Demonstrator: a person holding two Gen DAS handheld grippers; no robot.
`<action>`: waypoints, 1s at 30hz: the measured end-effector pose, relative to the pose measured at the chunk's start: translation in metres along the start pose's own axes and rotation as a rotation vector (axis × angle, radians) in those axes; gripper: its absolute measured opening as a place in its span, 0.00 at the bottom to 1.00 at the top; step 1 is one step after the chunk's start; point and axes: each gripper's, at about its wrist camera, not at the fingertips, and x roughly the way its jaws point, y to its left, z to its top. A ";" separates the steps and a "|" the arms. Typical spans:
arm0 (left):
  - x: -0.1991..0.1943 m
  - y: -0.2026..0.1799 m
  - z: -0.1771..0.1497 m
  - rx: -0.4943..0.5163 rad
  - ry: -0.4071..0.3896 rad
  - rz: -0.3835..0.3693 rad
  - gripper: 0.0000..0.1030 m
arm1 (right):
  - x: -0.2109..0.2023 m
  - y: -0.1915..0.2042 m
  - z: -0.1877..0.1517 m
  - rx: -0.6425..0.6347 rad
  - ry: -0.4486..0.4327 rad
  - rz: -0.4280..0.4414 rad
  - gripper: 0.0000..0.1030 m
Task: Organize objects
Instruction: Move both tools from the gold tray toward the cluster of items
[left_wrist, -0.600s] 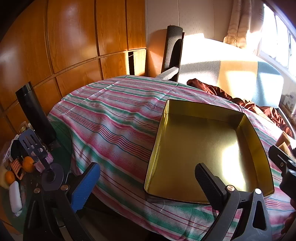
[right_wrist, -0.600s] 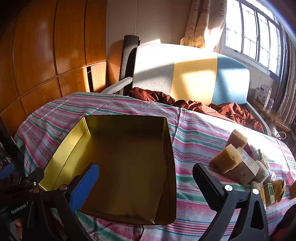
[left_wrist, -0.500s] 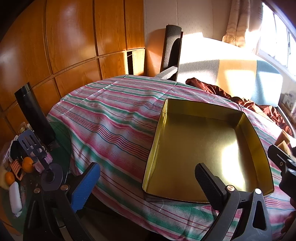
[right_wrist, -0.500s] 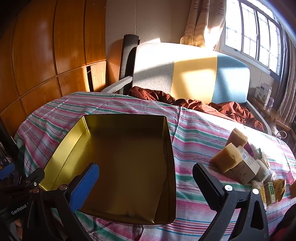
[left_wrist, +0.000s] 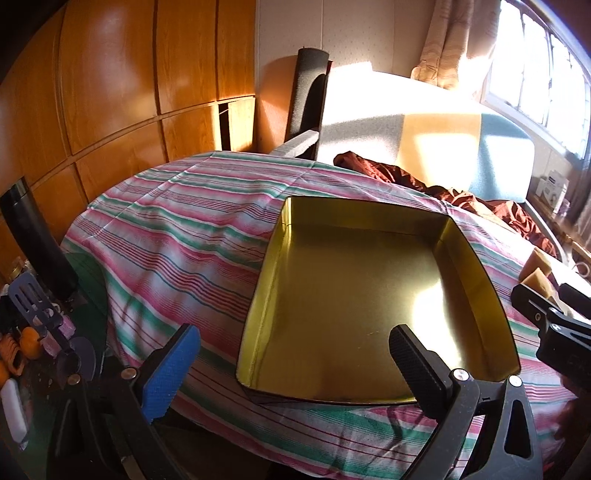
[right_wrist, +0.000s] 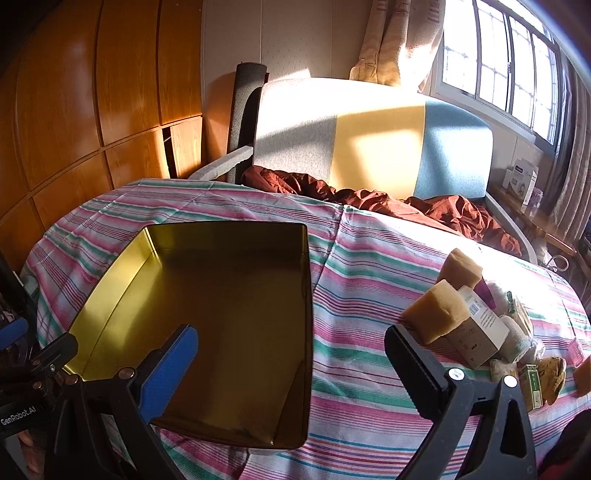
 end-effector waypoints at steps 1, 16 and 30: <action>0.001 -0.005 0.001 0.009 0.003 -0.016 1.00 | 0.000 -0.009 0.001 0.009 0.001 -0.008 1.00; 0.008 -0.074 0.005 0.171 0.031 -0.180 1.00 | 0.001 -0.160 0.018 0.175 0.029 -0.233 1.00; 0.011 -0.125 0.015 0.272 0.038 -0.277 1.00 | 0.001 -0.272 -0.001 0.405 -0.020 -0.346 1.00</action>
